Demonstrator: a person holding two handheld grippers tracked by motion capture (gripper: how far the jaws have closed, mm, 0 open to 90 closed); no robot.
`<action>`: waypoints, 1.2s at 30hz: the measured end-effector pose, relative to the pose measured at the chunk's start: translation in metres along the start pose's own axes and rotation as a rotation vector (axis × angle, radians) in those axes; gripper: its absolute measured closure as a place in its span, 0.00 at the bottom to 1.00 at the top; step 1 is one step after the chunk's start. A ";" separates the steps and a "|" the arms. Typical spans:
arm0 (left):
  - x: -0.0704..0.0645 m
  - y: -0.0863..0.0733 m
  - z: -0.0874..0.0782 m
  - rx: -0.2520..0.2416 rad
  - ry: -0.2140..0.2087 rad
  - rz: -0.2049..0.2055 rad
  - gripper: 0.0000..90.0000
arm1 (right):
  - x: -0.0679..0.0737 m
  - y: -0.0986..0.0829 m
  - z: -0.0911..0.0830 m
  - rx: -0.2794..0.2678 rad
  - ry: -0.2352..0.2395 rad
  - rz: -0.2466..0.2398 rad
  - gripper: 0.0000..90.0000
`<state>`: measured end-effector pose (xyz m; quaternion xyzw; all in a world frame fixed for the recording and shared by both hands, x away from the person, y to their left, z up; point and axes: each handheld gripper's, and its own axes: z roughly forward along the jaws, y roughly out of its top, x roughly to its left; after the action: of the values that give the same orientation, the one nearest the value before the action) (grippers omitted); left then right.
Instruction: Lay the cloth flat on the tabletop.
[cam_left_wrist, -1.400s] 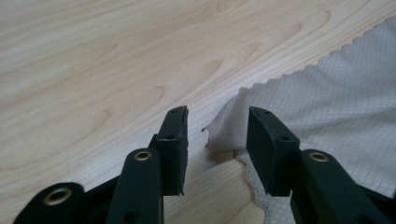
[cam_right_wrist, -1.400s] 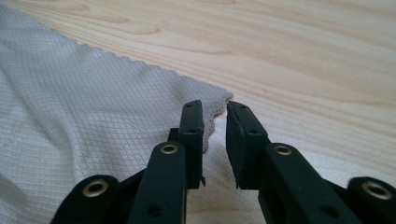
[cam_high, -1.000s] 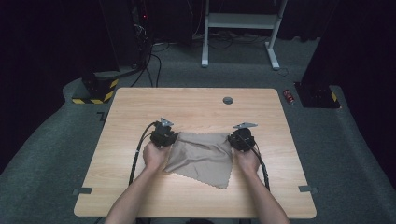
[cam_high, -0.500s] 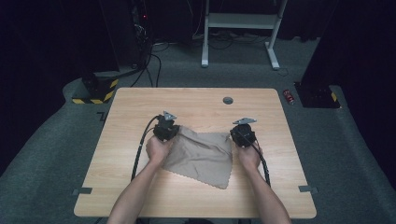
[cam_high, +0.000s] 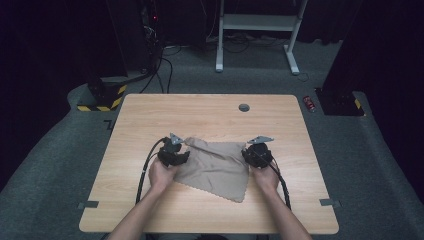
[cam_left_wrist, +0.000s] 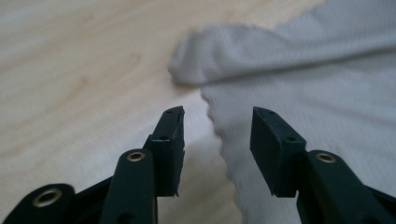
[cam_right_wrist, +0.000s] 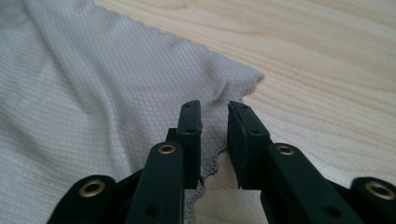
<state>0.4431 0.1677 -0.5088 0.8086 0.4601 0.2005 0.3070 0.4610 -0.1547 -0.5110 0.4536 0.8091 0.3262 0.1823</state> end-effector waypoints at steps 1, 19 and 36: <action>-0.001 -0.002 0.000 0.010 0.000 0.010 0.62 | -0.001 -0.001 0.001 0.004 0.000 -0.002 0.81; -0.010 -0.006 -0.004 0.028 -0.070 0.062 1.00 | 0.000 0.007 0.009 0.037 -0.020 -0.043 0.99; -0.007 -0.035 -0.030 0.010 -0.135 0.039 0.98 | -0.017 0.015 0.014 0.045 -0.056 0.003 0.99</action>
<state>0.3999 0.1849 -0.5104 0.8306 0.4235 0.1490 0.3296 0.4874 -0.1581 -0.5103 0.4678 0.8101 0.2955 0.1939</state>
